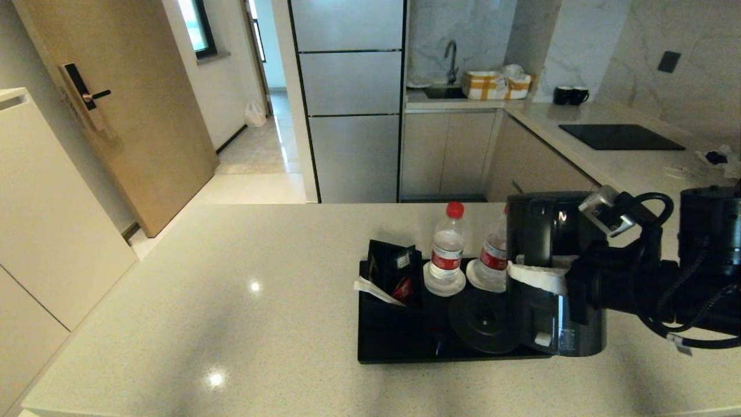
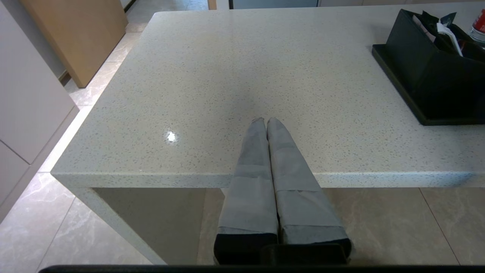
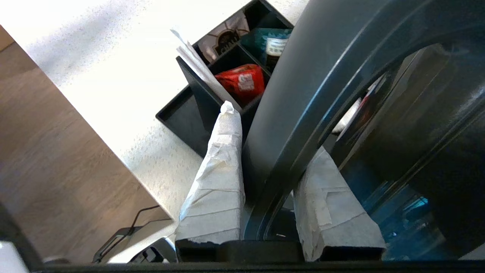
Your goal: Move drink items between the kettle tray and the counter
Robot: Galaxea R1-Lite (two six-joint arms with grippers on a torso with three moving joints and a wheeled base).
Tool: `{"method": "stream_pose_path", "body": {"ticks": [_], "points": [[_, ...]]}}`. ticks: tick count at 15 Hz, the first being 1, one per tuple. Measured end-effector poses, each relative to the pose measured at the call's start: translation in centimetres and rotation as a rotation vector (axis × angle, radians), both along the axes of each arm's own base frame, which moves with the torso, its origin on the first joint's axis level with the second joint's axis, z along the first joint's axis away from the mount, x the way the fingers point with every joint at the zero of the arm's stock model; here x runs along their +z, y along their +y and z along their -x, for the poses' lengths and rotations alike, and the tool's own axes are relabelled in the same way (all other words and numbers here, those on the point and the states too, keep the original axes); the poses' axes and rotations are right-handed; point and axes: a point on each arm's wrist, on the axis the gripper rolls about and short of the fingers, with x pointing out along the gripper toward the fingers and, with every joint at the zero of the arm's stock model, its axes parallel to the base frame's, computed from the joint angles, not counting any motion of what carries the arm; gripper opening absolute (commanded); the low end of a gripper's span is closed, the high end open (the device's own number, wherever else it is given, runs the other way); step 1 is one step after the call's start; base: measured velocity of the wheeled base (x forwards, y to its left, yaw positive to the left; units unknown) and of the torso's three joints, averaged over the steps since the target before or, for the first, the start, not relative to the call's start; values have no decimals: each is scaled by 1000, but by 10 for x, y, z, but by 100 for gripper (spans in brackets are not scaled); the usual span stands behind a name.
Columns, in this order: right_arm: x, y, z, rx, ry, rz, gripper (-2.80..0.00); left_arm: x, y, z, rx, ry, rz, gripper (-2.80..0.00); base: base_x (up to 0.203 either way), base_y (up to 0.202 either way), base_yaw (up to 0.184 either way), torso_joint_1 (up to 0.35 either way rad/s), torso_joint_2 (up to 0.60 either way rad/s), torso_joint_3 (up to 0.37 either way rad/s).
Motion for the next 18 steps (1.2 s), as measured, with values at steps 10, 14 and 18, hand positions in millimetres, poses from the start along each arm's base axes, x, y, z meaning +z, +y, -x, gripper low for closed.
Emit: {"method": "stream_pose_path", "body": {"ticks": [10, 14, 18], "points": [[-16, 39, -23, 26, 6, 10, -280, 0, 0, 0, 0, 0, 1, -280, 0, 0, 0, 0, 0, 0], [-16, 47, -26, 29, 5, 15, -280, 0, 0, 0, -1, 1, 1, -280, 0, 0, 0, 0, 0, 0], [-23, 50, -31, 30, 23, 24, -280, 0, 0, 0, -1, 1, 1, -280, 0, 0, 0, 0, 0, 0]]}}
